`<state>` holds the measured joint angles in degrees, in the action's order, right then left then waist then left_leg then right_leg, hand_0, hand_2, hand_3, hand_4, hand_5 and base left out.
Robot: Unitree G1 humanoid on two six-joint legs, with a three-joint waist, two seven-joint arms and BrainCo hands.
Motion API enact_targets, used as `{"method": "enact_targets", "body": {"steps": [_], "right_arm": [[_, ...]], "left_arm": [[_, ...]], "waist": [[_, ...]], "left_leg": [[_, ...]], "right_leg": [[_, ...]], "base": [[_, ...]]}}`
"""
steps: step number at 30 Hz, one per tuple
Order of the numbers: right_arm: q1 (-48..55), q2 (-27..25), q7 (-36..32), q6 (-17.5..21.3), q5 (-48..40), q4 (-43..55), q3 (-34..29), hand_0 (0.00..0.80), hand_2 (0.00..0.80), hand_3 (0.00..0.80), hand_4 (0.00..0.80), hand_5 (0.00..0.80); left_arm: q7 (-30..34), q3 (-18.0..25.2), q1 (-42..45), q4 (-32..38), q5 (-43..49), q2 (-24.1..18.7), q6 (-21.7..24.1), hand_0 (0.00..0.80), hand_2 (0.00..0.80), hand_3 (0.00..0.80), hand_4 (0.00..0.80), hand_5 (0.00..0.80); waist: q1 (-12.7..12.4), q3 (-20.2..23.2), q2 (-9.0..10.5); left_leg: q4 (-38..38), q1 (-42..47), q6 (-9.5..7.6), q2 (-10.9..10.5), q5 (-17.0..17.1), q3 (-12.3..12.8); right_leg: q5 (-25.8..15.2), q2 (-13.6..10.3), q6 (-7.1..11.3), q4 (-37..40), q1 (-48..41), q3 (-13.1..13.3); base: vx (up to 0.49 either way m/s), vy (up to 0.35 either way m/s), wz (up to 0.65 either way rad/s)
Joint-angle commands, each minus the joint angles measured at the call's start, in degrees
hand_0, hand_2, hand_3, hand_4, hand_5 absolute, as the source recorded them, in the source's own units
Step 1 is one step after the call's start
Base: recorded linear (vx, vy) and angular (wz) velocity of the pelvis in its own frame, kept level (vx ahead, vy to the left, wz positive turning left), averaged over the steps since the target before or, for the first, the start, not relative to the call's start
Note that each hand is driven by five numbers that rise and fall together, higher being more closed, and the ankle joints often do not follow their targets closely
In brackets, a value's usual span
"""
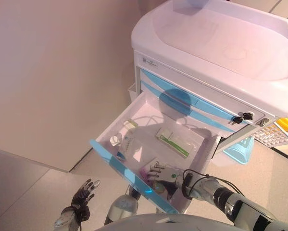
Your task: Open the drawer and pick up the medicine
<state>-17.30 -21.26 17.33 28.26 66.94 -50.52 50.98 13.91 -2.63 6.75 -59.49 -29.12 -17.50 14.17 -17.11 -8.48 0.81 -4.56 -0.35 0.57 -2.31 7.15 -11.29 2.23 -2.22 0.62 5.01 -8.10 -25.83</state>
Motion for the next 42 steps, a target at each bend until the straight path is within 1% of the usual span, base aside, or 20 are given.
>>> {"method": "enact_targets", "body": {"steps": [1,4,5,6,7,9,10,11,14,16,17,20,21,22,31,42], "right_arm": [[1.0,0.4,1.6,2.0,-0.3,1.1,3.0,0.000,0.000,0.000,0.000,0.000],[1.1,0.5,1.8,1.9,-0.3,0.7,3.0,0.000,0.000,0.000,0.000,0.000],[1.2,0.5,1.9,1.9,-0.1,0.6,2.9,0.107,0.107,0.107,0.107,0.107],[1.3,0.6,1.9,1.9,-0.1,0.5,2.8,0.232,0.232,0.232,0.232,0.232],[1.2,0.8,1.9,1.8,0.1,0.3,2.7,0.408,0.408,0.408,0.408,0.408],[1.0,1.0,1.8,1.6,-0.1,-0.1,2.7,0.602,0.602,0.602,0.602,0.602],[0.9,1.0,1.9,1.6,0.0,-0.3,2.7,0.687,0.687,0.687,0.687,0.687],[1.0,1.1,2.0,1.4,0.2,-0.5,2.5,0.715,0.715,0.715,0.715,0.715],[0.9,1.3,2.5,0.6,1.1,-0.8,2.5,0.706,0.706,0.706,0.706,0.706],[0.6,1.4,2.7,-0.5,2.3,-0.9,2.6,0.684,0.684,0.684,0.684,0.684],[0.6,1.4,3.0,-1.1,3.1,-1.0,2.6,0.659,0.659,0.659,0.659,0.659],[0.6,1.5,3.3,-2.5,5.8,-1.3,2.7,0.524,0.524,0.524,0.524,0.524],[0.6,1.6,3.3,-2.7,6.4,-1.4,2.7,0.339,0.339,0.339,0.339,0.339],[0.6,1.6,3.4,-2.8,6.7,-1.5,2.6,0.000,0.000,0.000,0.000,0.000],[0.5,1.9,2.2,-3.7,5.6,-1.5,2.9,0.000,0.000,0.000,0.000,0.000],[0.6,1.6,0.4,-3.0,5.7,-0.1,3.3,0.000,0.000,0.000,0.000,0.000]], "left_arm": [[0.6,-1.8,-2.5,-3.3,1.0,0.0,3.0,0.000,0.000,0.000,0.000,0.000],[0.9,-1.8,-2.5,-3.4,1.1,-0.2,3.0,0.000,0.000,0.000,0.000,0.000],[1.0,-1.8,-2.4,-3.5,1.1,-0.1,3.2,0.000,0.000,0.000,0.000,0.000],[1.0,-1.8,-2.4,-3.6,1.1,-0.1,3.2,0.000,0.000,0.000,0.000,0.000],[0.9,-1.8,-2.5,-3.6,1.1,-0.1,3.1,0.000,0.000,0.000,0.000,0.000],[0.8,-2.0,-2.6,-3.7,1.2,0.0,3.1,0.000,0.000,0.000,0.000,0.000],[0.9,-2.0,-2.5,-3.8,1.3,0.0,3.2,0.000,0.000,0.000,0.000,0.000],[1.0,-1.9,-2.4,-3.8,1.5,0.1,3.2,0.000,0.000,0.000,0.000,0.000],[1.2,-1.9,-2.3,-3.9,1.6,0.1,3.3,0.000,0.000,0.000,0.000,0.000],[1.1,-2.0,-2.4,-3.9,1.6,0.2,3.1,0.000,0.000,0.000,0.000,0.000],[1.2,-2.0,-2.3,-3.9,1.5,0.2,3.2,0.000,0.000,0.000,0.000,0.000],[1.0,-2.1,-2.1,-3.7,1.7,0.4,3.2,0.000,0.000,0.000,0.000,0.000],[1.0,-2.1,-2.1,-3.7,1.7,0.4,3.3,0.000,0.000,0.000,0.000,0.000],[1.0,-2.0,-2.1,-3.6,1.9,0.5,3.3,0.000,0.000,0.000,0.000,0.000],[0.7,-2.2,-2.2,-3.4,1.7,0.5,3.1,0.000,0.000,0.000,0.000,0.000],[0.5,-1.9,-2.3,-3.2,1.9,0.4,2.9,0.000,0.000,0.000,0.000,0.000]], "waist": [[-0.7,1.1,0.93],[-0.8,1.1,0.89],[-0.8,1.1,0.87],[-0.8,1.2,0.83],[-0.8,1.2,0.81],[-0.9,1.2,0.79],[-0.9,1.2,0.77],[-0.9,1.3,0.76],[-1.0,1.3,0.68],[-1.0,1.3,0.65],[-1.0,1.3,0.62],[-1.1,1.3,0.58],[-1.1,1.3,0.57],[-1.1,1.3,0.58],[-1.1,1.2,0.65],[-0.8,1.1,0.92]], "left_leg": [[-0.2,-0.5,-1.72,-2.8,-2.7,-0.2],[-0.2,-0.5,-1.74,-2.7,-2.7,-0.2],[-0.2,-0.4,-1.73,-2.7,-2.8,-0.2],[-0.2,-0.4,-1.73,-2.7,-2.7,-0.2],[-0.2,-0.4,-1.74,-2.8,-2.7,-0.2],[-0.2,-0.3,-1.74,-2.8,-2.8,-0.3],[-0.2,-0.3,-1.72,-2.8,-2.8,-0.4],[-0.2,-0.3,-1.70,-2.8,-2.8,-0.4],[-0.2,-0.2,-1.67,-2.8,-2.7,-0.5],[-0.2,-0.2,-1.65,-2.8,-2.7,-0.5],[-0.2,-0.2,-1.65,-2.8,-2.7,-0.5],[-0.2,-0.2,-1.69,-2.9,-2.6,-0.6],[-0.2,-0.2,-1.70,-2.9,-2.6,-0.6],[-0.2,-0.1,-1.71,-2.9,-2.6,-0.6],[-0.2,-0.1,-1.80,-2.9,-2.6,-0.4],[-0.3,0.0,-1.85,-2.7,-2.6,-0.1]], "right_leg": [[-2.3,-3.3,3.26,-4.4,3.2,3.1],[-2.3,-3.3,3.25,-4.4,3.2,3.0],[-2.3,-3.4,3.24,-4.4,3.1,3.0],[-2.3,-3.4,3.22,-4.4,3.1,2.9],[-2.3,-3.4,3.21,-4.4,3.1,2.9],[-2.3,-3.4,3.20,-4.4,3.0,2.8],[-2.2,-3.4,3.19,-4.5,3.0,2.8],[-2.2,-3.4,3.17,-4.4,2.9,2.7],[-2.2,-3.4,3.14,-4.4,2.8,2.6],[-2.2,-3.4,3.16,-4.5,2.8,2.6],[-2.2,-3.5,3.15,-4.5,2.8,2.6],[-2.2,-3.4,3.11,-4.5,2.8,2.6],[-2.2,-3.4,3.10,-4.5,2.8,2.6],[-2.2,-3.4,3.10,-4.5,2.8,2.6],[-2.4,-3.3,3.09,-4.5,2.8,2.7],[-2.5,-3.3,3.12,-4.5,2.9,3.0]], "base": [[0.000,0.000,0.00],[0.000,0.000,0.00],[0.000,0.000,0.00],[0.000,0.000,0.00],[0.000,0.000,0.00],[0.000,0.000,0.00],[0.000,0.000,0.00],[0.000,0.000,0.00],[0.000,0.000,0.00],[0.000,0.000,0.00],[0.000,0.000,0.00],[0.000,0.000,0.00],[0.000,0.000,0.00],[0.000,0.000,0.00],[0.000,0.000,0.00],[0.000,0.000,0.00]]}}
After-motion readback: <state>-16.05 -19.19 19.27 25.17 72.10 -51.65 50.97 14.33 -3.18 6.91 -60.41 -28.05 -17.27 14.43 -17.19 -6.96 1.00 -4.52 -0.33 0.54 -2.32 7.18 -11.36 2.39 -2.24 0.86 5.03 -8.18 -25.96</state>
